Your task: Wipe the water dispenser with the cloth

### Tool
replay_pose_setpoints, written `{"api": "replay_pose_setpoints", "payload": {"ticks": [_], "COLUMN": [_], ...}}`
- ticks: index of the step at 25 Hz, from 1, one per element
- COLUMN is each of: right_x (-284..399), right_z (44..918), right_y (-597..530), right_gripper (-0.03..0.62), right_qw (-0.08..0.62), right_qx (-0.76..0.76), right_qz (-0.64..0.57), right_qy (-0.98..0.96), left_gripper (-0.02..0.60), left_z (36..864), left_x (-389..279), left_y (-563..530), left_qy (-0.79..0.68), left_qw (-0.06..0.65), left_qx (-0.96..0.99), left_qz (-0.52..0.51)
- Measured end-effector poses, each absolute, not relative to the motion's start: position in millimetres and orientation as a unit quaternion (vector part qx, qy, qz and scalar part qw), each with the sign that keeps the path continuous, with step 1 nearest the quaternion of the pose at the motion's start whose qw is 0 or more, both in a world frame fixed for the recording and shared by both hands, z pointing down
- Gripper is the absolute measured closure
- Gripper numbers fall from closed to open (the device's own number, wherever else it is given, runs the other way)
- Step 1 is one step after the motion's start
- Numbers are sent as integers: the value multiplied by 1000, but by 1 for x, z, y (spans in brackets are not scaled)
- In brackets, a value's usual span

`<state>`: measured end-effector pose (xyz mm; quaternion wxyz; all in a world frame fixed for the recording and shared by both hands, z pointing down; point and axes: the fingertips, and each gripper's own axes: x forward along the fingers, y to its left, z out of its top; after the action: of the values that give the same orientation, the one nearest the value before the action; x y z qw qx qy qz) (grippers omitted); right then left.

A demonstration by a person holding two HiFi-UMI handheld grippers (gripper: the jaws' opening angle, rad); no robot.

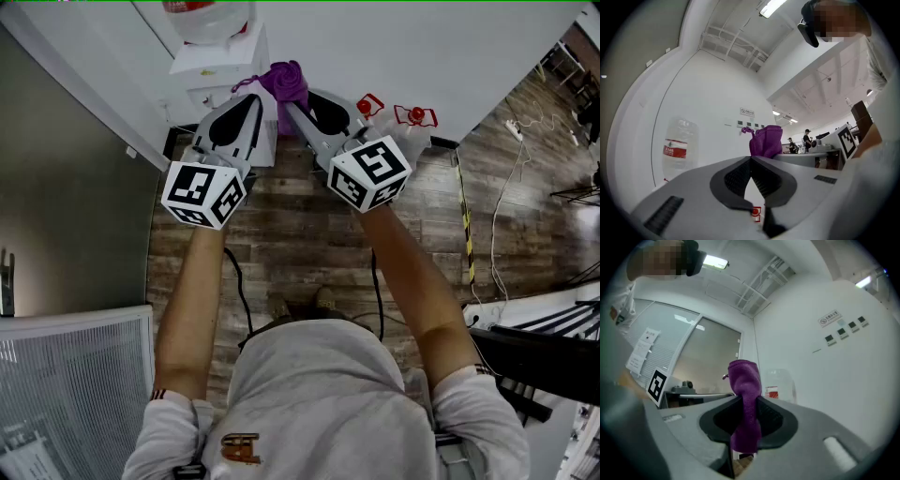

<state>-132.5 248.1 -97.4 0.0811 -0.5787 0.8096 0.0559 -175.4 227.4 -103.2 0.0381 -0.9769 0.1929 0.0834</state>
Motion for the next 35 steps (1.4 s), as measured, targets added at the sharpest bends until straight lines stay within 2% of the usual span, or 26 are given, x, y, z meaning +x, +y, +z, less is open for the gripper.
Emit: {"api": "replay_pose_setpoints", "payload": {"ticks": [9,23,35], "right_x": [-129,-86,-52], "right_z": [-99,-80,-51], "right_y": [257,267,196], "right_gripper": [503,502,502], "right_qw": [89,97,78], "right_qx": [-569,-538,-527], "right_qz": [60,45,24], "right_qy": [815,836,846], "left_gripper": [583,583,583], "left_z": [-106,-90,-64], "left_x": [-172,-139,-118], "left_y": [233,235,168], "left_qy": [197,234,256], "left_qw": [41,44,29], "left_qx": [-976,-968,-963], "left_qz": [86,79,76]}}
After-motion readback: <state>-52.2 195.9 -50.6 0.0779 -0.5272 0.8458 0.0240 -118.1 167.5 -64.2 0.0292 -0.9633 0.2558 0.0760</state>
